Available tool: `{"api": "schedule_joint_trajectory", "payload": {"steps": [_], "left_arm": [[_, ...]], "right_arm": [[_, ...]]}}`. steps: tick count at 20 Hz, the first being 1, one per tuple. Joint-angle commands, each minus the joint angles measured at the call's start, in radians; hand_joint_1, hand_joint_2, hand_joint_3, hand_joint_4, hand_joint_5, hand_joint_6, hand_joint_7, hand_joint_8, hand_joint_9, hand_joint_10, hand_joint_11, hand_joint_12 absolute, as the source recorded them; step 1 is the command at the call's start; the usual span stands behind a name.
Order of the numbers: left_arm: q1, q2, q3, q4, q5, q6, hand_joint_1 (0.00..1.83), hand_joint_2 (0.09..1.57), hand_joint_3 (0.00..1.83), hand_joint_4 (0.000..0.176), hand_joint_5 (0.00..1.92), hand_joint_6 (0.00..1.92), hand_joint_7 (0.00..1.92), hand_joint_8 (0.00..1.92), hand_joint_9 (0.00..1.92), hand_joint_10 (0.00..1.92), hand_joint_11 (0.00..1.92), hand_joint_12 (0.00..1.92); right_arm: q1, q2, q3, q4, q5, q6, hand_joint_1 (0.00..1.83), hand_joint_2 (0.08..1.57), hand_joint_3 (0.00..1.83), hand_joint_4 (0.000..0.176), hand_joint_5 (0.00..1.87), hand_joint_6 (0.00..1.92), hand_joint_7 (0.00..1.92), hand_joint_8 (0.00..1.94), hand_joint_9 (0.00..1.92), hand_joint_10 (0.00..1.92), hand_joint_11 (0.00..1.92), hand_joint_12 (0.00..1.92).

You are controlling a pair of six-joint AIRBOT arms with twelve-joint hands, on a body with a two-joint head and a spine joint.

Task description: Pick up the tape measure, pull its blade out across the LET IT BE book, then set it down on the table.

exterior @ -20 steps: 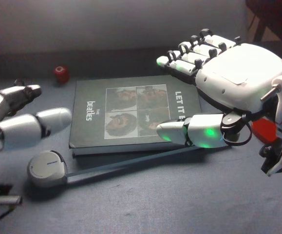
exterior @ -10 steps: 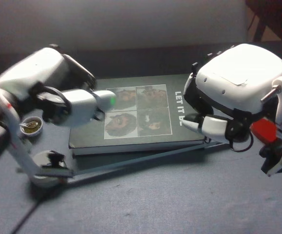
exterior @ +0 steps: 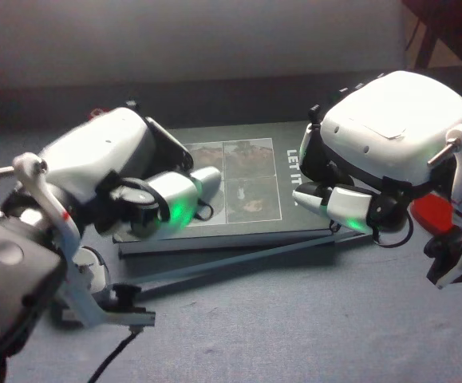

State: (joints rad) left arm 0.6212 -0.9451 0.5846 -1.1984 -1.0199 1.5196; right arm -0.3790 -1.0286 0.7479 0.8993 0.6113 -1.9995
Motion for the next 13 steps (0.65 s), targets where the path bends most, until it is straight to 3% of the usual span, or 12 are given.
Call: {"api": "schedule_joint_trajectory", "payload": {"steps": [1,4,5,6,7,9,11,12,13], "left_arm": [[-0.007,-0.005,-0.003,0.087,-0.080,-0.007,0.65,1.28,0.00,0.021,1.17,1.92,1.21,1.92,1.33,1.92,1.45,1.92],[0.001,-0.013,0.000,0.111,-0.073,0.027,0.66,1.26,0.00,0.012,1.15,1.92,1.15,1.92,1.28,1.92,1.40,1.92],[0.004,-0.013,0.000,0.115,-0.074,0.031,0.64,1.25,0.00,0.065,1.07,1.92,1.09,1.92,1.23,1.92,1.37,1.92],[0.008,-0.012,0.000,0.118,-0.077,0.032,0.64,1.25,0.00,0.065,1.07,1.92,1.09,1.92,1.23,1.92,1.37,1.92],[0.008,-0.012,0.002,0.120,-0.078,0.049,0.58,1.18,0.00,0.172,0.91,1.92,0.94,1.92,1.10,1.92,1.24,1.92],[-0.005,-0.012,0.001,0.080,-0.080,0.111,0.46,1.06,0.00,0.176,0.86,1.92,0.87,1.92,0.99,1.92,1.14,1.92],[-0.020,-0.013,-0.002,0.040,-0.115,0.151,0.38,0.93,0.00,0.176,0.87,1.92,0.91,1.92,1.07,1.92,1.18,1.92],[-0.025,-0.013,0.000,0.032,-0.120,0.154,0.46,0.87,0.00,0.176,0.97,1.78,0.97,1.92,1.11,1.92,1.17,1.92],[-0.029,-0.013,0.003,0.031,-0.120,0.154,0.61,0.85,0.00,0.176,1.13,1.65,1.07,1.92,1.16,1.92,1.18,1.92]], "right_arm": [[0.007,0.003,-0.003,-0.050,0.074,0.005,0.80,1.39,0.00,0.176,1.31,1.92,1.48,1.94,1.70,1.92,1.89,1.92],[0.007,0.003,-0.004,-0.050,0.074,0.006,0.81,1.38,0.00,0.176,1.27,1.92,1.48,1.94,1.71,1.92,1.89,1.92],[0.007,0.003,-0.004,-0.051,0.074,0.006,0.82,1.38,0.00,0.176,1.24,1.92,1.48,1.94,1.72,1.92,1.90,1.92],[0.007,0.003,-0.004,-0.051,0.074,0.006,0.82,1.38,0.00,0.176,1.24,1.92,1.48,1.94,1.72,1.92,1.90,1.92],[0.007,0.003,-0.004,-0.051,0.074,0.006,0.85,1.40,0.00,0.176,1.20,1.92,1.46,1.94,1.72,1.92,1.92,1.92],[0.008,0.003,-0.004,-0.051,0.072,0.009,0.85,1.41,0.00,0.176,1.16,1.92,1.37,1.94,1.64,1.92,1.88,1.92],[0.009,0.003,-0.004,-0.051,0.071,0.013,0.81,1.40,0.00,0.164,1.09,1.92,1.27,1.94,1.58,1.92,1.83,1.92],[0.009,0.004,-0.004,-0.051,0.067,0.017,0.85,1.38,0.00,0.156,1.10,1.92,1.27,1.94,1.56,1.92,1.77,1.92],[0.010,0.004,-0.004,-0.051,0.066,0.022,0.88,1.36,0.00,0.172,1.18,1.92,1.37,1.94,1.60,1.92,1.74,1.92]]}}
